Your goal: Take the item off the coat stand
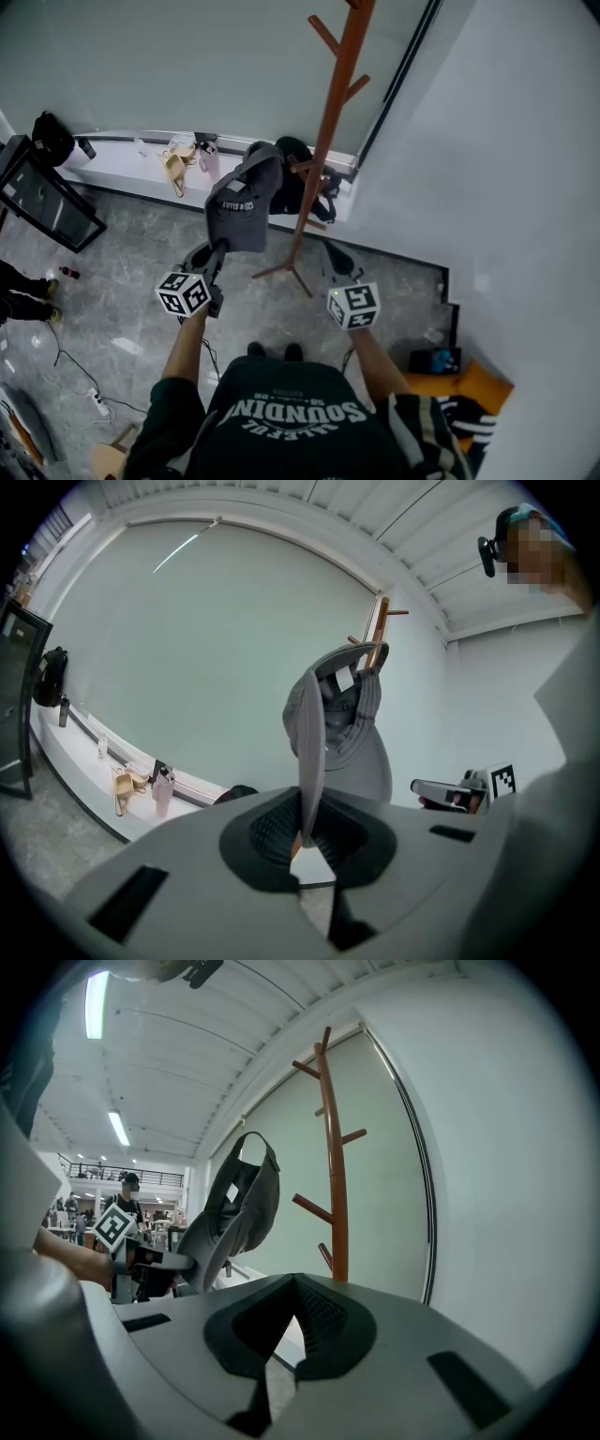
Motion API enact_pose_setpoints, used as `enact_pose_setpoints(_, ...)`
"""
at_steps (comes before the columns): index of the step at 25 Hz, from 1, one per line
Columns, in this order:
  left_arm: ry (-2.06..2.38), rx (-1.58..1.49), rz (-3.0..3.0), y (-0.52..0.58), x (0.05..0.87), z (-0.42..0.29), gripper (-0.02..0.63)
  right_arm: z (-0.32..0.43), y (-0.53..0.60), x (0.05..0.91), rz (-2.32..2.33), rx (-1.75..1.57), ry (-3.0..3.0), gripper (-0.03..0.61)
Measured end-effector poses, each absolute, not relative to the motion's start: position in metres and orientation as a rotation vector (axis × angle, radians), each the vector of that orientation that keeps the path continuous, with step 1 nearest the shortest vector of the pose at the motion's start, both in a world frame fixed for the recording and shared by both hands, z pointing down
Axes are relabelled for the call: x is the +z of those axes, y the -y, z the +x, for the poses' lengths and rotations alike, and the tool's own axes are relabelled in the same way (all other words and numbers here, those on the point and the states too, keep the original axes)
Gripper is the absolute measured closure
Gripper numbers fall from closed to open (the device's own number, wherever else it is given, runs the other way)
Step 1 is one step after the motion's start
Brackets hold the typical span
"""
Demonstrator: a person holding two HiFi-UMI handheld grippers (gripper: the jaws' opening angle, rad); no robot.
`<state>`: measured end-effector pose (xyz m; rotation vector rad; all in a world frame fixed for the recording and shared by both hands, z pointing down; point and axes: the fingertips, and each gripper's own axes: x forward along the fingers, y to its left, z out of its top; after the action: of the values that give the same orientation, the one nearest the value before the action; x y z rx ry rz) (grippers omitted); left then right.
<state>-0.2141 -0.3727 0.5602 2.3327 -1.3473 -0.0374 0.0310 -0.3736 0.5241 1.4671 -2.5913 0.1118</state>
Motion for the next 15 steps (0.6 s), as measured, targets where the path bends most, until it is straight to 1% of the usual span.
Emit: enact_pose_setpoints(15,1.346,-0.043,2.328,0.3779,0.5586,-0.2164,0.598,0.03,0.3822,0.5189,1.48,0.111,2.6,0.58)
